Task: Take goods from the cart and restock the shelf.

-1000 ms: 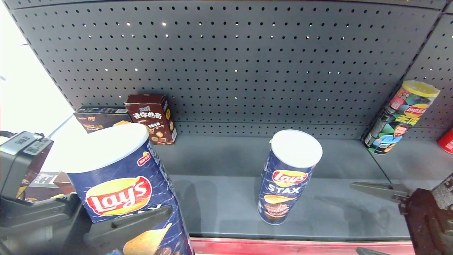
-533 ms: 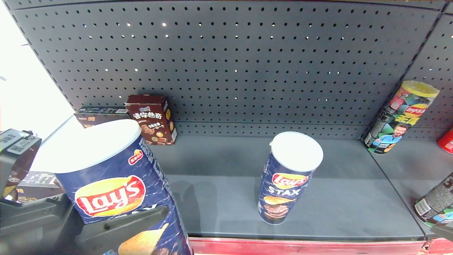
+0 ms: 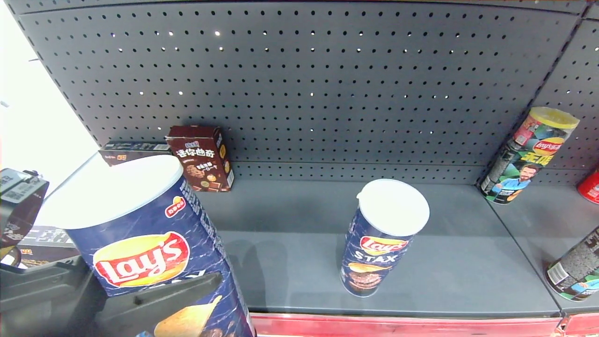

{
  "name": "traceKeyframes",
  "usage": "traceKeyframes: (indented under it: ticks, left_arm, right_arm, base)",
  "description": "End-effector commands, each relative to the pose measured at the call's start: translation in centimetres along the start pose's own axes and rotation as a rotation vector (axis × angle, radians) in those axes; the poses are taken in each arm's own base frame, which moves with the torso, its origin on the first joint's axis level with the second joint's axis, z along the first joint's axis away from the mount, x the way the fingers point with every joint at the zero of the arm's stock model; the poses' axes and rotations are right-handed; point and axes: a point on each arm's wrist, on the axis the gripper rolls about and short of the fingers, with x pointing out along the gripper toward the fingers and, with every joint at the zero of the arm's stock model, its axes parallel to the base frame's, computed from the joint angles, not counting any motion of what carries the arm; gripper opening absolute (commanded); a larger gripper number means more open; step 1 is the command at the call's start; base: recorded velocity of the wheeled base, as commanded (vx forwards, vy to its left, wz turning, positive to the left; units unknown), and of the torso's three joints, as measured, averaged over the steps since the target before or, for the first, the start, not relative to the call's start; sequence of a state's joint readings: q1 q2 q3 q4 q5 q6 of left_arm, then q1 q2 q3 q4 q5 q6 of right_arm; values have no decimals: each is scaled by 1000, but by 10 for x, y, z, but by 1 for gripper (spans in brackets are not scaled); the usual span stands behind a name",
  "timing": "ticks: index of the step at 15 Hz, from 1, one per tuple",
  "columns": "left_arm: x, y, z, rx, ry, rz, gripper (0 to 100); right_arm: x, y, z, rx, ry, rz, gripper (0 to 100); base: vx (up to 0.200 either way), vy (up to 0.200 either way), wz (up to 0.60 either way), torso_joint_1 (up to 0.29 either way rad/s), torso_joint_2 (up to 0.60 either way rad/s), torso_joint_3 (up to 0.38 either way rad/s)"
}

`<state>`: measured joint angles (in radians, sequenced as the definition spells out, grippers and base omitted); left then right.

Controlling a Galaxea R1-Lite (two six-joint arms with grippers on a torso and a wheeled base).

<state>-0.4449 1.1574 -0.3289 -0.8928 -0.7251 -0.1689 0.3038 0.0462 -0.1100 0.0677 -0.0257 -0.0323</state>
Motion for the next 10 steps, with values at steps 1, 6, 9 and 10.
traceKeyframes:
  ticks: [1, 6, 9, 10]
  left_arm:
    - [-2, -4, -2, -2, 2, -14, 0]
    - [-1, -5, 1, 7, -7, -22, 0]
    - [-2, -5, -1, 3, -2, -16, 0]
    - [-2, -5, -1, 3, -2, -15, 0]
  right_arm:
    - [2, -2, -18, 48, -1, -120, 100]
    - [2, 0, -18, 7, -16, 13, 100]
    - [5, 1, -25, 26, 3, 142, 100]
    - [5, 0, -25, 27, 3, 141, 100]
  base:
    - [0, 0, 0, 0, 0, 0]
    - [0, 0, 0, 0, 0, 0]
    - [0, 0, 0, 0, 0, 0]
    - [0, 0, 0, 0, 0, 0]
